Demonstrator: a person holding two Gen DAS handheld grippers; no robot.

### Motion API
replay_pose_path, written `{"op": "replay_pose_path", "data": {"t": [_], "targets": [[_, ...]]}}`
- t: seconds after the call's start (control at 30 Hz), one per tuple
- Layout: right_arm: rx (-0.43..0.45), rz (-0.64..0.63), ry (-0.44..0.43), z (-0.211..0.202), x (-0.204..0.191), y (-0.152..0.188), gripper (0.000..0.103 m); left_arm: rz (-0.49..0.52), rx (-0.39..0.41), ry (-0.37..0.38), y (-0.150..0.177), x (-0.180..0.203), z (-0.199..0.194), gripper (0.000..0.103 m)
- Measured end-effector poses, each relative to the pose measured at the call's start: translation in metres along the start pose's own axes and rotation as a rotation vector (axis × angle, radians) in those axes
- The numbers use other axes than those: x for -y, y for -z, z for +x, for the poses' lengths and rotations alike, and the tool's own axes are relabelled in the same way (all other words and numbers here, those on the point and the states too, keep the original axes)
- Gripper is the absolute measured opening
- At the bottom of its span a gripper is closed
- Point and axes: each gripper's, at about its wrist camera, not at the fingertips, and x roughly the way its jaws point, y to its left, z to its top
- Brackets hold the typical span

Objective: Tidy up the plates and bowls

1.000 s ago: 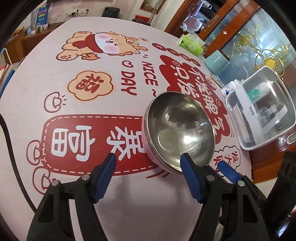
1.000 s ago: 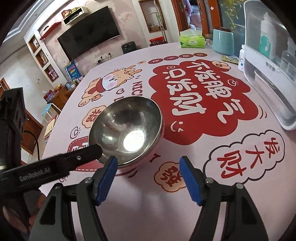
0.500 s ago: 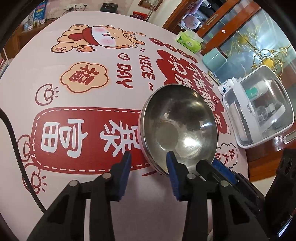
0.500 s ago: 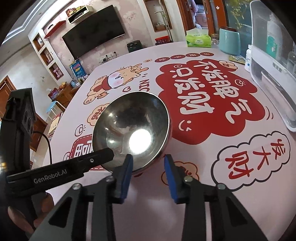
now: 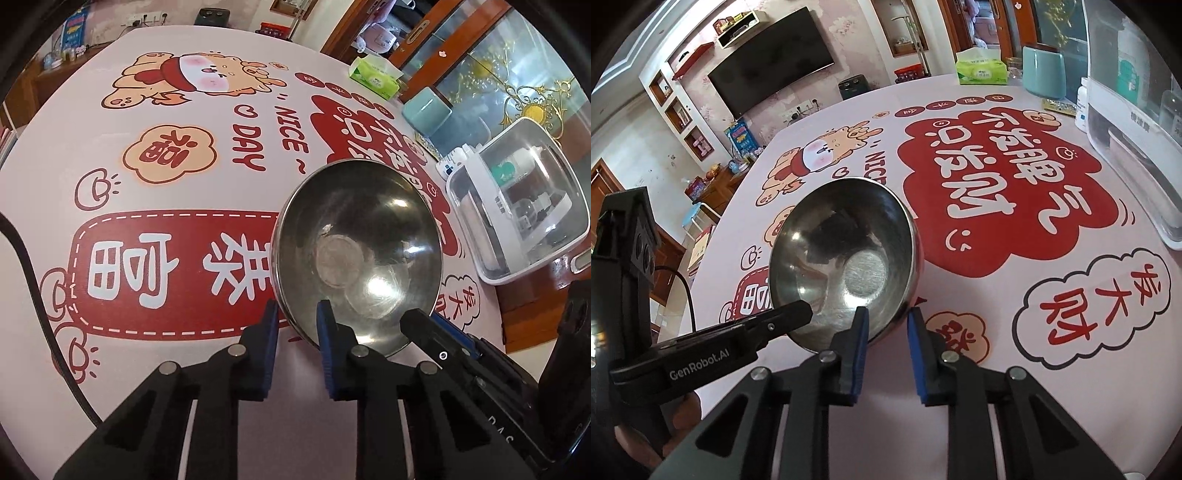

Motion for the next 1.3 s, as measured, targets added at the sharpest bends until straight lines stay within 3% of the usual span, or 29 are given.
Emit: {"op": "replay_pose_path", "data": {"t": [0.63,1.3], "targets": [[-0.027,-0.061,-0.028,-0.024,-0.03,0.015,0.018,0.041,0.004,-0.046,0.026,-0.006,-0.047,0.02],[0.005,-0.107,0.003,-0.097,-0.061,0.057,0.017,0.067,0.025,-0.011,0.084,0.009,-0.124,0.02]]}}
